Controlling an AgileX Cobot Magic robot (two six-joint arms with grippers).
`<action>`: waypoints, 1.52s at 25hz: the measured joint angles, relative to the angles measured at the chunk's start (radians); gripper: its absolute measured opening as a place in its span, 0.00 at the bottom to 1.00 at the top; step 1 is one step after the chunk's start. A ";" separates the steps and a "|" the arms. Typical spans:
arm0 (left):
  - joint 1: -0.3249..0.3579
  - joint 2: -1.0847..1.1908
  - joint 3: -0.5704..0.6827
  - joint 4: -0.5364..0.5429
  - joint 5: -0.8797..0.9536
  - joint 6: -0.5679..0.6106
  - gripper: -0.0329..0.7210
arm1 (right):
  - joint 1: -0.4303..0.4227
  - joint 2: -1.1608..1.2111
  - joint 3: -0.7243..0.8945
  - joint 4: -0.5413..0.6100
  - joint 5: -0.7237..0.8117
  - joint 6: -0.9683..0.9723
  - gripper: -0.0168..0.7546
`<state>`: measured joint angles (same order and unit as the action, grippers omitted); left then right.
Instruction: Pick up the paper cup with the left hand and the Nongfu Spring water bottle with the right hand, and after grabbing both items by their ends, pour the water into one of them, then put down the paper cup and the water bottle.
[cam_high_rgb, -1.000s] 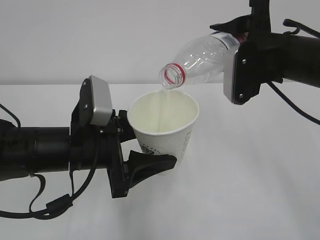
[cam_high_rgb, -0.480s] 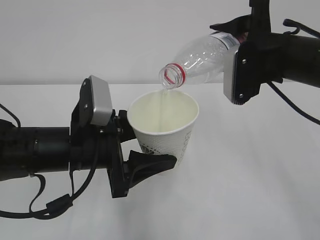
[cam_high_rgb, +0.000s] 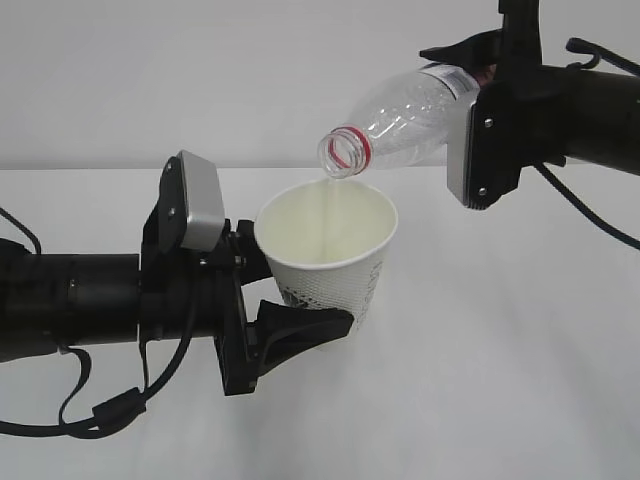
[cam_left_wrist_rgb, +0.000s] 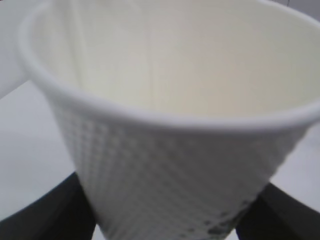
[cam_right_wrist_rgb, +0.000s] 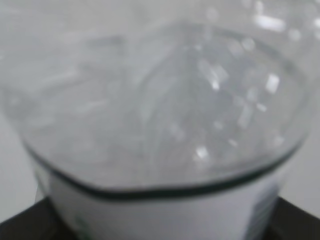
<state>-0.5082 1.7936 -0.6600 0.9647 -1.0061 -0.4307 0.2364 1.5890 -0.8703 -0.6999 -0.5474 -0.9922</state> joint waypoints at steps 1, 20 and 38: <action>0.000 0.000 0.000 0.000 0.000 0.000 0.77 | 0.000 0.000 0.000 0.000 0.000 0.000 0.64; 0.000 0.000 0.000 0.000 0.000 0.000 0.77 | 0.000 0.000 0.000 -0.002 -0.007 0.000 0.64; -0.036 0.000 0.000 -0.003 0.000 -0.001 0.77 | 0.000 0.000 -0.001 -0.004 -0.013 -0.005 0.64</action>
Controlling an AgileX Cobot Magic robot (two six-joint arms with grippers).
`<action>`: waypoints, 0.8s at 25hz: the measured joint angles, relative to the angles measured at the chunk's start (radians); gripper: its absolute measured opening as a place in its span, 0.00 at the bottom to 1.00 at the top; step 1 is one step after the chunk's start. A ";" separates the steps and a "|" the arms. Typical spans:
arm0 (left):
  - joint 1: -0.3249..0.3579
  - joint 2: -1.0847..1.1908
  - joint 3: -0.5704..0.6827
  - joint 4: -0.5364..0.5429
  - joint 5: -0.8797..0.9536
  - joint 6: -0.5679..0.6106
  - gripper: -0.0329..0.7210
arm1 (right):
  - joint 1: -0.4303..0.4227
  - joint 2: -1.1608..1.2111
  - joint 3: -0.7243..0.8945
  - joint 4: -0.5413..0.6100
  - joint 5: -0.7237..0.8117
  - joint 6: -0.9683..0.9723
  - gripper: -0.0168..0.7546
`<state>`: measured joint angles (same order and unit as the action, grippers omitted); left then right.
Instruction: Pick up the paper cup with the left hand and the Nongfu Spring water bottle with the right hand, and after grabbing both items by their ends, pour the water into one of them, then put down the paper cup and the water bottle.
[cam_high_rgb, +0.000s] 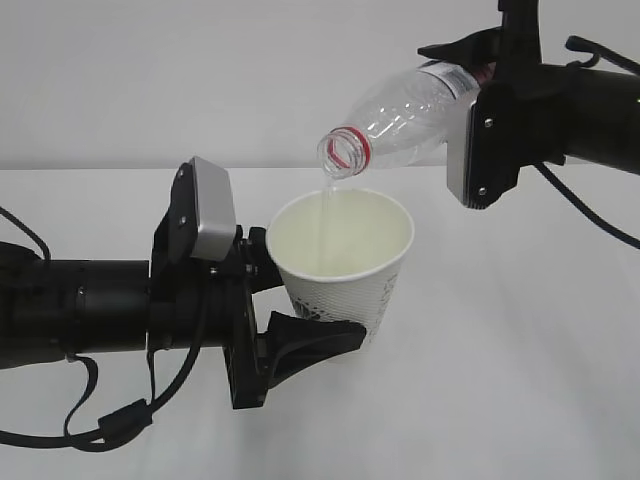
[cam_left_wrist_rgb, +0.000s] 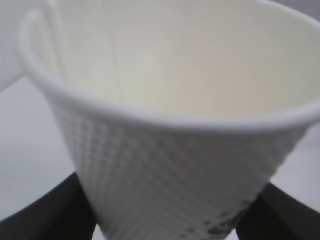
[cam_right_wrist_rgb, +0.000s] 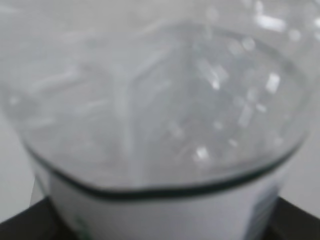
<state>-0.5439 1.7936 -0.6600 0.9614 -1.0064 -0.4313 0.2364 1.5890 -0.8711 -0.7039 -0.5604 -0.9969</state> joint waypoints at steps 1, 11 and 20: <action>0.000 0.000 0.000 0.000 0.000 0.000 0.77 | 0.000 0.000 0.000 0.000 0.000 0.000 0.64; 0.000 0.000 0.000 0.000 0.000 0.000 0.77 | 0.000 0.000 0.000 0.000 -0.001 -0.001 0.64; 0.000 0.000 0.000 0.000 0.000 0.000 0.77 | 0.000 0.000 0.000 0.000 -0.001 -0.002 0.64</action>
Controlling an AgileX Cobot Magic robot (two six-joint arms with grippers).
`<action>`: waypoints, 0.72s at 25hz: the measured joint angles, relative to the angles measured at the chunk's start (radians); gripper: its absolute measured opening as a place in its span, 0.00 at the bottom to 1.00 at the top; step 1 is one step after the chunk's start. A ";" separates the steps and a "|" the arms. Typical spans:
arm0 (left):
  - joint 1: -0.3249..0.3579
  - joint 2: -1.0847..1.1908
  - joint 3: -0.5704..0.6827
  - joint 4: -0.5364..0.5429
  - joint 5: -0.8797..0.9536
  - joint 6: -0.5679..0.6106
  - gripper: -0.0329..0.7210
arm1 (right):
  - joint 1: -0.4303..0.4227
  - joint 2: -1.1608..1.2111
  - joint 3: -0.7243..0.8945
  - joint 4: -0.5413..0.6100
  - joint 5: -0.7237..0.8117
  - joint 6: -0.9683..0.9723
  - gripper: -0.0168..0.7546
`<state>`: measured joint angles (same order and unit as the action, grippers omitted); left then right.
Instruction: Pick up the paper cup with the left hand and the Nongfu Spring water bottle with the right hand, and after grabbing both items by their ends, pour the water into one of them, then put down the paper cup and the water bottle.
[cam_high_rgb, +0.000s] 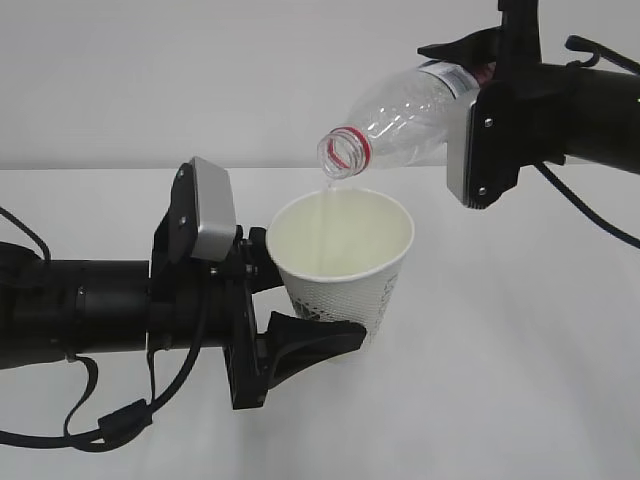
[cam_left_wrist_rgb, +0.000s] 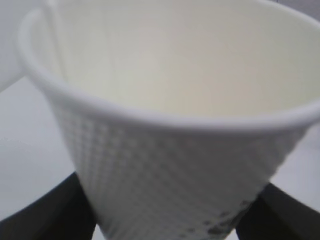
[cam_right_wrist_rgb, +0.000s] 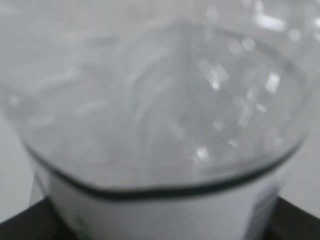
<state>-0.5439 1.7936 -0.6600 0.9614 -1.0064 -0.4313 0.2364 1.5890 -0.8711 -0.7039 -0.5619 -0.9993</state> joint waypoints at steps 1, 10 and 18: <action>0.000 0.000 0.000 0.000 0.000 0.000 0.77 | 0.000 0.000 0.000 0.000 0.000 -0.002 0.64; 0.000 0.000 0.000 0.000 0.000 0.000 0.77 | 0.000 0.000 0.000 0.000 0.000 -0.007 0.64; 0.000 0.000 0.000 0.000 0.000 0.000 0.77 | 0.000 0.000 0.000 0.000 0.000 -0.008 0.64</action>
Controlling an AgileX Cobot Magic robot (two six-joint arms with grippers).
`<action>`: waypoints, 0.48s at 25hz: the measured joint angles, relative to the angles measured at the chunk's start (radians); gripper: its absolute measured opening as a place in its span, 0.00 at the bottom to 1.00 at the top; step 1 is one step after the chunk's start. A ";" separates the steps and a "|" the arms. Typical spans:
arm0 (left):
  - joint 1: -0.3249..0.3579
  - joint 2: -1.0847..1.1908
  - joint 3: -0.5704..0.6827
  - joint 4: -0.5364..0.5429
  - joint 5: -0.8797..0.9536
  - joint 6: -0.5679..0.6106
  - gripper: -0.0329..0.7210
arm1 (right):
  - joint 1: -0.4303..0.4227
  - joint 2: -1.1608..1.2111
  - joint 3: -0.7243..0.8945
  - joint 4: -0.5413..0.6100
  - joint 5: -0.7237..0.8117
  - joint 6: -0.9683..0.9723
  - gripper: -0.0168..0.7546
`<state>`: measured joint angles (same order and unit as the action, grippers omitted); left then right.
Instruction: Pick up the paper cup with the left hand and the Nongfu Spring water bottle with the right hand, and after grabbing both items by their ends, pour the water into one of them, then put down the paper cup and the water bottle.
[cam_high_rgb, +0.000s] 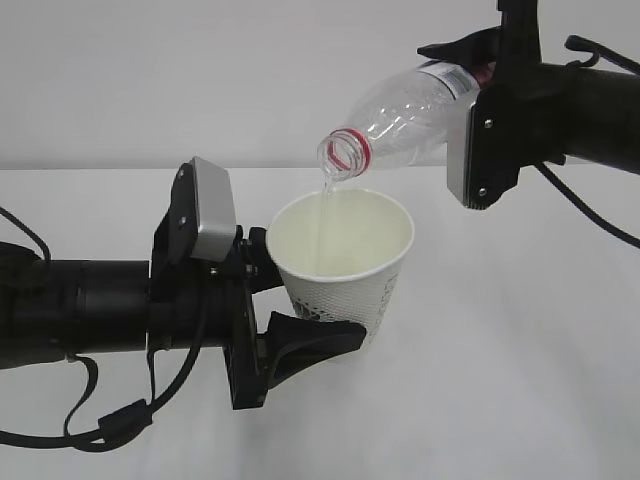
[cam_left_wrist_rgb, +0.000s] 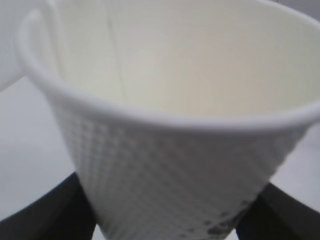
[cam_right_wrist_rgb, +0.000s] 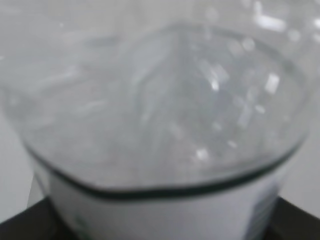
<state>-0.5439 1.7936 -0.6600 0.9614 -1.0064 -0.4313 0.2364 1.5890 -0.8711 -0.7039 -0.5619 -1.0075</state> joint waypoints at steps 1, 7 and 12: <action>0.000 0.000 0.000 0.000 0.000 0.000 0.77 | 0.000 0.000 0.000 0.000 0.000 0.000 0.64; 0.000 0.000 0.000 0.000 0.000 0.000 0.77 | 0.000 0.000 0.000 0.000 0.000 0.000 0.64; 0.000 0.000 0.000 0.000 0.000 0.000 0.77 | 0.000 0.000 0.000 0.000 0.000 0.000 0.64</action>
<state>-0.5439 1.7936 -0.6600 0.9614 -1.0064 -0.4313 0.2364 1.5890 -0.8711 -0.7039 -0.5619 -1.0075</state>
